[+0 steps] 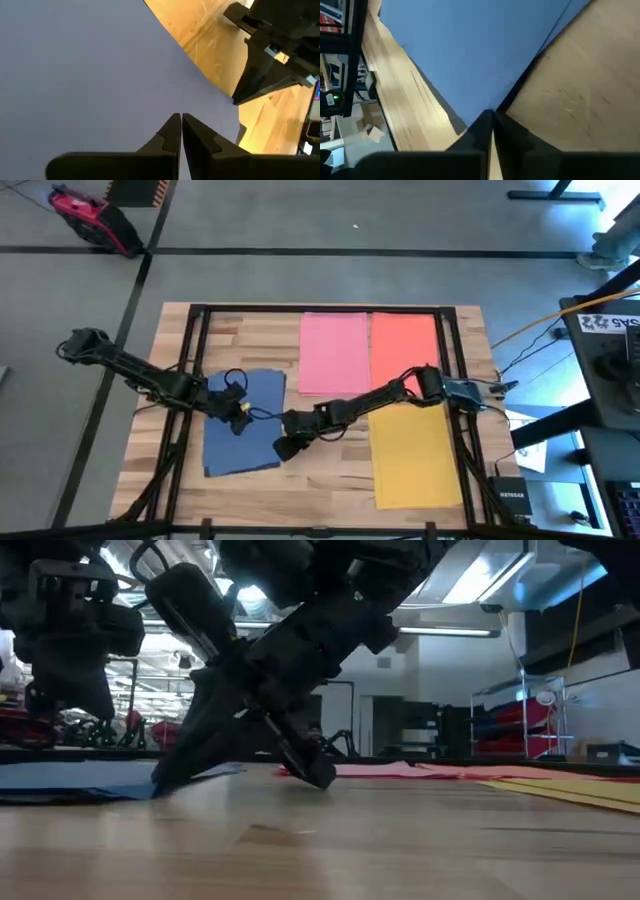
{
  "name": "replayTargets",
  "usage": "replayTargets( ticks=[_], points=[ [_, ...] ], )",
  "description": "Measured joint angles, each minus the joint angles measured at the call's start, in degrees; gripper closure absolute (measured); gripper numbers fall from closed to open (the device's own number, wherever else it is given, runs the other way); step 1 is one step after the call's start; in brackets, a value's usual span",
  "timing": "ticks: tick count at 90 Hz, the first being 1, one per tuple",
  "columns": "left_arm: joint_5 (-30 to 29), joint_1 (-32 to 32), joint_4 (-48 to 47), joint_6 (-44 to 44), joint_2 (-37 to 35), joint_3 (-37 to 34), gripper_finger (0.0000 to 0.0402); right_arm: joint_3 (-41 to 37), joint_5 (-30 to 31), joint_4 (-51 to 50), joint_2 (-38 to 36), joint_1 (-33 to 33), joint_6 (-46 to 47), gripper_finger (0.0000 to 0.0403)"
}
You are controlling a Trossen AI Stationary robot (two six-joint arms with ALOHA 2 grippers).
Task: Organize paper
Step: Put all of the blue paper at the lower center of the table
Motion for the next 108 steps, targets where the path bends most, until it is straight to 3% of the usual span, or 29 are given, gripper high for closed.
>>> replayTargets(
  ticks=[38, 67, 108],
  points=[
    [-1.9, -4.3, 0.3, -2.5, 0.0, 0.0, 0.0402, 0.0, -0.5, -0.7, -2.9, 0.5, -0.3, 0.0403],
    [-2.4, -6.4, 0.9, -2.9, 0.0, 0.0, 0.0402, 0.0, 2.5, -11.6, -4.9, 3.8, 1.7, 0.0403],
    [-3.6, -7.2, 12.9, -1.6, -0.1, 0.0, 0.0402, 0.0, 8.0, -31.1, -10.0, 14.0, 19.4, 0.0403]
  ],
)
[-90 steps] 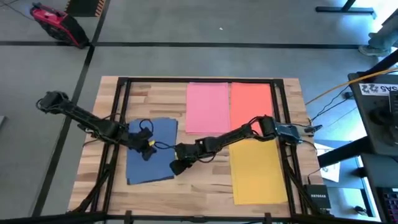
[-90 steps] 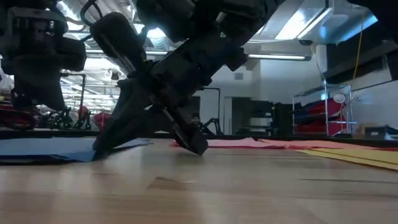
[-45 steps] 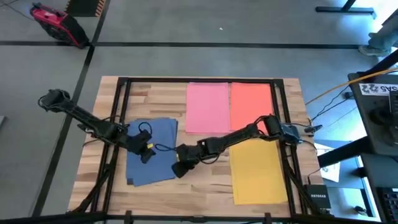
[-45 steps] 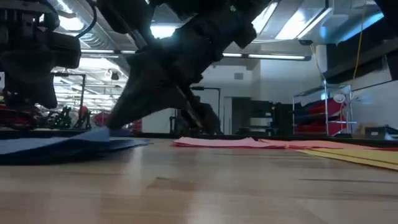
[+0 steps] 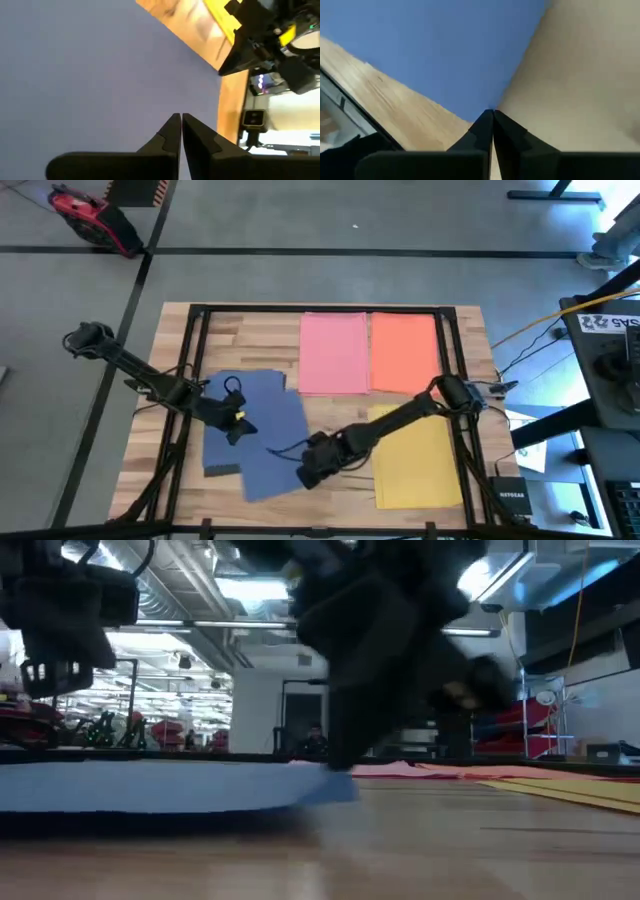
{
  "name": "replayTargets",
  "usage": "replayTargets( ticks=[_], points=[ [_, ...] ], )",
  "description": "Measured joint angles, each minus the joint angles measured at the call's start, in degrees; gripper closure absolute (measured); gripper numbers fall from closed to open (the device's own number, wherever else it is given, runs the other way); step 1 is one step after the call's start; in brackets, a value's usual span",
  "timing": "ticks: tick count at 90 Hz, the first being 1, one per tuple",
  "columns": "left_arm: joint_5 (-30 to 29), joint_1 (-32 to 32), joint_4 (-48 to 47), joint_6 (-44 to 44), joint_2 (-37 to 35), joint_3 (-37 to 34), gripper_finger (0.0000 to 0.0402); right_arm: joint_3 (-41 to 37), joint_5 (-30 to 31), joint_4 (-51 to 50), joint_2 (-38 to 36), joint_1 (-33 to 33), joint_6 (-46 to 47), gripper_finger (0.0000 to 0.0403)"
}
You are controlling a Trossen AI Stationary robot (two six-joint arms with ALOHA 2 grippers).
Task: Organize paper
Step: Put all of the blue paper at the lower center of the table
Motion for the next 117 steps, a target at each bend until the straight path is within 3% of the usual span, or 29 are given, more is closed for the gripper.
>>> replayTargets(
  ticks=[26, 51, 64, 75, 84, 93, 107, 117],
  points=[
    [0.2, 0.0, -0.1, 0.3, 0.0, 0.0, 0.0402, 0.0, 2.2, -3.6, -1.2, 8.6, 19.7, 0.0403],
    [0.2, 0.0, -0.1, 0.8, 0.0, 0.0, 0.0402, 0.0, 8.5, -6.4, -1.3, 15.3, 43.5, 0.0403],
    [0.2, 0.0, -0.1, 1.3, 0.0, 0.0, 0.0402, 0.0, 5.7, -9.0, -1.3, 15.8, 45.4, 0.0403],
    [0.2, 0.0, -0.1, 1.6, 0.0, 0.0, 0.0402, 0.0, 8.6, -10.0, -1.4, 15.2, 45.4, 0.0402],
    [0.2, 0.0, 0.1, 1.6, 0.0, 0.0, 0.0402, 0.0, 10.3, -10.1, -2.1, 14.5, 44.2, 0.0398],
    [0.2, 0.0, 0.3, 2.5, 0.0, 0.0, 0.0402, 0.0, 14.0, -9.3, -3.2, 13.5, 37.3, 0.0386],
    [0.2, 0.1, 0.1, 3.3, 0.0, 0.0, 0.0402, 0.1, 18.4, -7.7, -3.5, 8.8, 13.0, 0.0368],
    [0.1, 0.1, -0.3, 3.7, 0.0, 0.0, 0.0402, 0.1, 19.8, -7.4, -2.7, 4.1, -3.7, 0.0385]
  ],
)
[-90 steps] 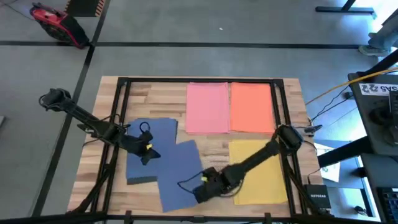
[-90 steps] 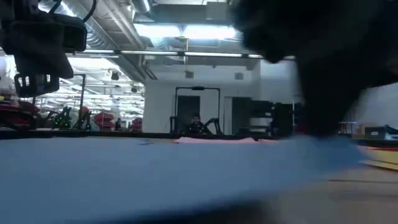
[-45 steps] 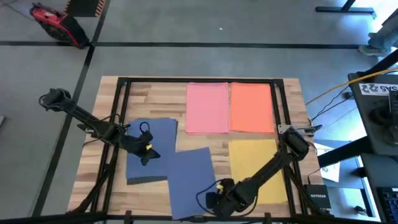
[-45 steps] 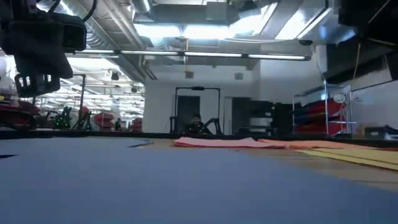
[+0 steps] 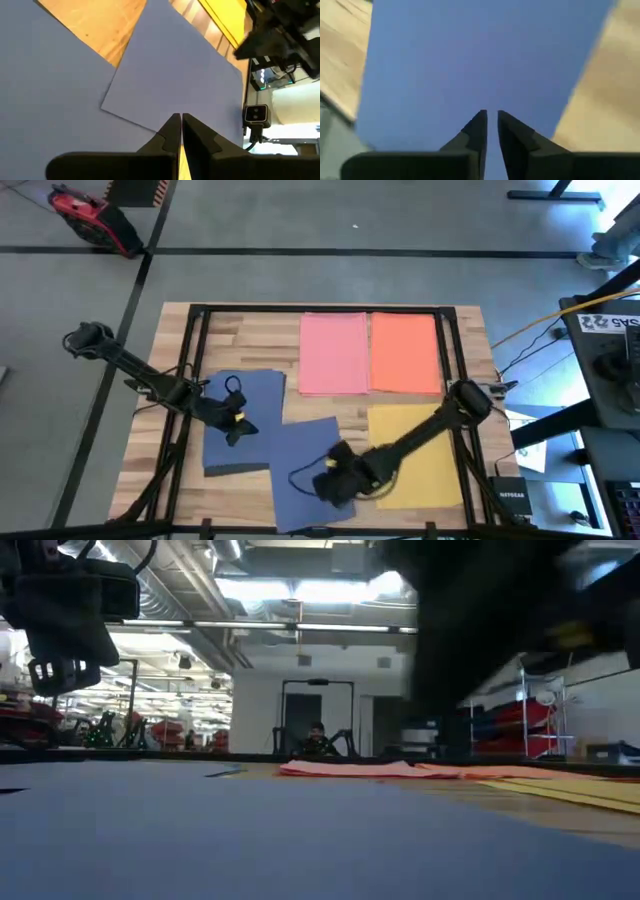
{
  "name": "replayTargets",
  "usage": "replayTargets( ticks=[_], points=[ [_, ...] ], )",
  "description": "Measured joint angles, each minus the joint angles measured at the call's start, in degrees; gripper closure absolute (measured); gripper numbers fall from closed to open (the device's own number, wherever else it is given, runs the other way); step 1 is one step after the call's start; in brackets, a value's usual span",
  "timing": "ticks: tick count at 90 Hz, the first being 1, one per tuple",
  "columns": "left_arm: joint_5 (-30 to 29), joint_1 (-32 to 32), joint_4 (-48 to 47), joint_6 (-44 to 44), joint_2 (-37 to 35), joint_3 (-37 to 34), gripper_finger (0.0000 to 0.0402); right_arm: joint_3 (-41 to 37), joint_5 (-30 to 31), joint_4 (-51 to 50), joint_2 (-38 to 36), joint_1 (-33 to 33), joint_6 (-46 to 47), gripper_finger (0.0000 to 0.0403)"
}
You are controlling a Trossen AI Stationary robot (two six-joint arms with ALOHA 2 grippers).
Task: Organize paper
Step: Put all of the blue paper at the lower center of the table
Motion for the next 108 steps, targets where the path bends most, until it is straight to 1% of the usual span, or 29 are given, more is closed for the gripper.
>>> replayTargets(
  ticks=[8, 17, 23, 29, 40, 48, 55, 69, 89, 108],
  points=[
    [-0.1, 0.0, -1.1, 0.0, 0.0, 0.0, 0.0402, 0.0, 2.2, -0.4, 0.5, -3.6, -9.1, 0.0399],
    [-0.2, 0.0, -1.4, 0.0, 0.0, 0.0, 0.0402, 0.0, 1.9, 1.5, 0.9, -7.4, -16.9, 0.04],
    [-0.2, 0.0, -2.3, 0.0, 0.0, 0.0, 0.0402, -0.3, 1.6, 2.6, 1.5, -9.1, -20.4, 0.0402],
    [-0.2, -0.1, -2.4, 0.0, 0.0, 0.0, 0.0402, -1.4, 0.1, 4.5, 1.8, -10.4, -21.8, 0.0402],
    [-0.2, -0.1, -2.6, 0.0, 0.0, 0.0, 0.0402, -3.7, -2.9, 9.7, 2.2, -11.4, -22.8, 0.0402],
    [-0.2, -0.1, -2.7, -0.2, 0.0, 0.0, 0.0402, -5.5, -3.8, 12.6, 2.2, -11.4, -23.2, 0.0402],
    [-0.2, -0.1, -3.5, -0.6, 0.0, 0.0, 0.0402, -6.9, -4.9, 12.5, 2.2, -11.4, -22.6, 0.0403],
    [-0.2, -0.1, -3.7, -0.8, 0.0, 0.0, 0.0402, -9.3, -6.4, 13.4, 1.9, -11.3, -18.5, 0.0403],
    [-0.2, -0.1, -4.1, -1.8, 0.0, 0.0, 0.0402, -9.5, -5.8, 8.6, 1.8, -11.3, -15.0, 0.0403],
    [-0.2, -0.1, -4.4, -2.0, 0.0, 0.0, 0.0402, -9.6, -4.2, 4.1, 1.9, -11.3, -14.9, 0.0403]
  ],
)
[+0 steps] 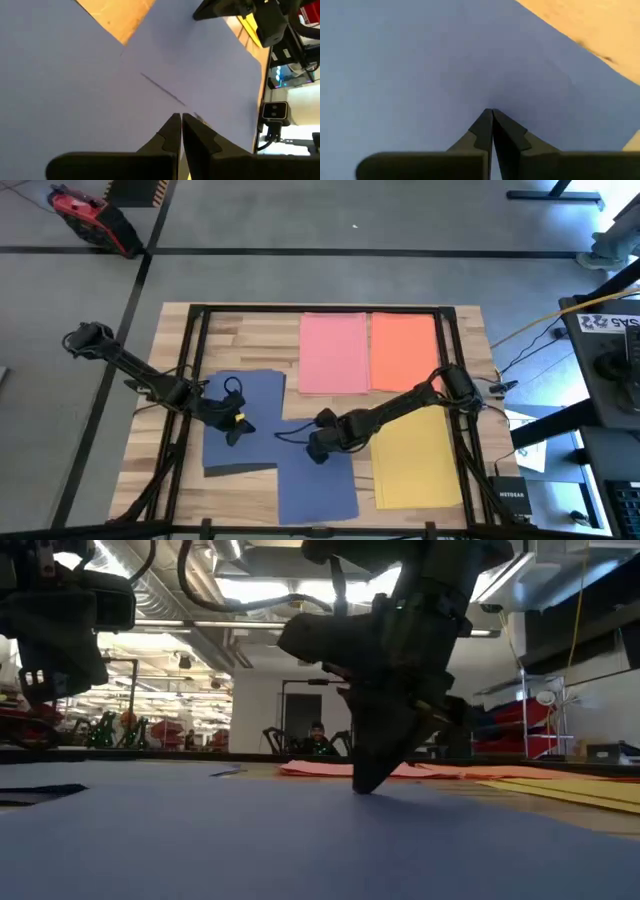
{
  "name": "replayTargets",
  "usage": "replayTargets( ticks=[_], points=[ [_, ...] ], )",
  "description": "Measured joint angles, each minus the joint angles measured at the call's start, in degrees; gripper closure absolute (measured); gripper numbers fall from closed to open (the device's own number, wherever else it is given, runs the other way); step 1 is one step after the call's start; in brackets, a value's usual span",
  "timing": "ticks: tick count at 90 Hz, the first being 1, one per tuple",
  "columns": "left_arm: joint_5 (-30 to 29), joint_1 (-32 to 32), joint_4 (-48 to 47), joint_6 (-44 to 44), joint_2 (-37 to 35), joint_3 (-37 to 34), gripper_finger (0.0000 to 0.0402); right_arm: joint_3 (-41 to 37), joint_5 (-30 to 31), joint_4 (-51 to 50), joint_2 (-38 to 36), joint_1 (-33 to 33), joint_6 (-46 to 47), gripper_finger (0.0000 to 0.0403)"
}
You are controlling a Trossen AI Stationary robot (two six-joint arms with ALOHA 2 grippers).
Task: Organize paper
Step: Put all of the blue paper at the lower center of the table
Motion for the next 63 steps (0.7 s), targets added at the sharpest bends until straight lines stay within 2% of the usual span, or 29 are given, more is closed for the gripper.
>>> replayTargets(
  ticks=[49, 63],
  points=[
    [0.0, 0.0, -1.1, -1.5, 0.0, 0.0, 0.0402, 0.0, 1.7, -7.5, -0.2, 0.0, 0.6, 0.0403],
    [0.0, 0.0, -1.1, -1.5, 0.0, 0.0, 0.0402, -0.4, 4.5, -8.1, -2.1, 0.0, 0.8, 0.0403]
  ],
)
